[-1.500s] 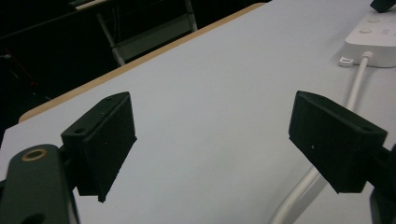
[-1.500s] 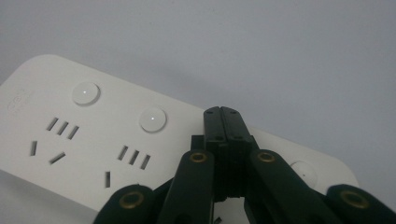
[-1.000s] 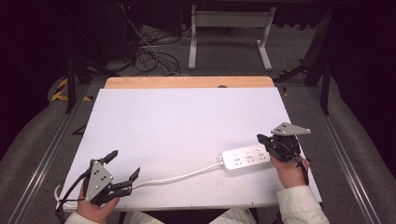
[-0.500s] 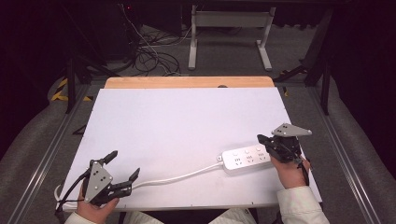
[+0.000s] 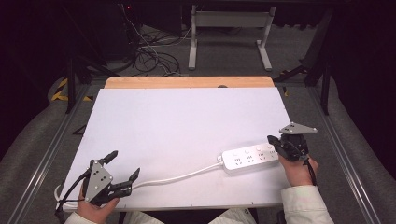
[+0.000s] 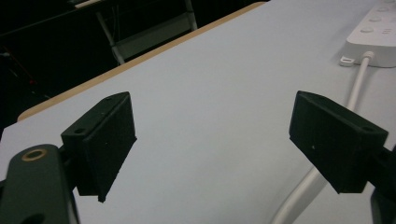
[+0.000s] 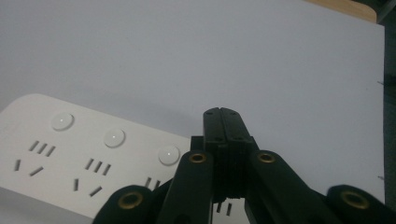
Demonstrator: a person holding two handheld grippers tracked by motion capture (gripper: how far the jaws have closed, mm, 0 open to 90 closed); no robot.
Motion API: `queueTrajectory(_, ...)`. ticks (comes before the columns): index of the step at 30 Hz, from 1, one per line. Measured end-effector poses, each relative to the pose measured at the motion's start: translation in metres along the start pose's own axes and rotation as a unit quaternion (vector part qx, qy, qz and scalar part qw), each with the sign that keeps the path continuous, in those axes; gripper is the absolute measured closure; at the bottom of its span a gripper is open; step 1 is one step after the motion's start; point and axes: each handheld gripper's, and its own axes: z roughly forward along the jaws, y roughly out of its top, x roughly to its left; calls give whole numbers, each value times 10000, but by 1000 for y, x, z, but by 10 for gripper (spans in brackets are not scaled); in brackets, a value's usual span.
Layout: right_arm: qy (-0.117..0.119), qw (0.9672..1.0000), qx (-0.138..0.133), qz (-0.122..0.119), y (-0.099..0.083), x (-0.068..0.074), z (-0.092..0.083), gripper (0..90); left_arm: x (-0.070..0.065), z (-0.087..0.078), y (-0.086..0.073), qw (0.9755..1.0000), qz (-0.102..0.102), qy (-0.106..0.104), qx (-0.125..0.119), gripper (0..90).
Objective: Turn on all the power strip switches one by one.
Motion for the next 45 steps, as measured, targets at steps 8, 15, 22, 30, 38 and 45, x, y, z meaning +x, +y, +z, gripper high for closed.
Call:
queueTrajectory(8, 7, 9996, 274, 55, -6, -6, 10, 900, 0, 0, 0, 10000, -2, -2, 12, 149)
queueTrajectory(15, 32, 9984, 550, 102, -10, -9, 19, 900, 0, 0, 0, 10000, 13, -5, 8, 149)
queueTrajectory(22, 18, 9981, 595, 138, -12, -10, 21, 900, 0, 0, 0, 10000, 8, -6, 0, 149)
queueTrajectory(30, 34, 9981, 594, 167, -14, -11, 22, 900, 0, 0, 0, 10000, 16, -11, 11, 149)
queueTrajectory(38, 48, 9980, 613, 170, -15, -11, 24, 900, -1, -1, 0, 10000, 26, -11, 6, 149)
queueTrajectory(45, -17, 9977, 666, 108, -15, -8, 26, 900, -1, -1, 0, 10000, 33, -13, 7, 149)
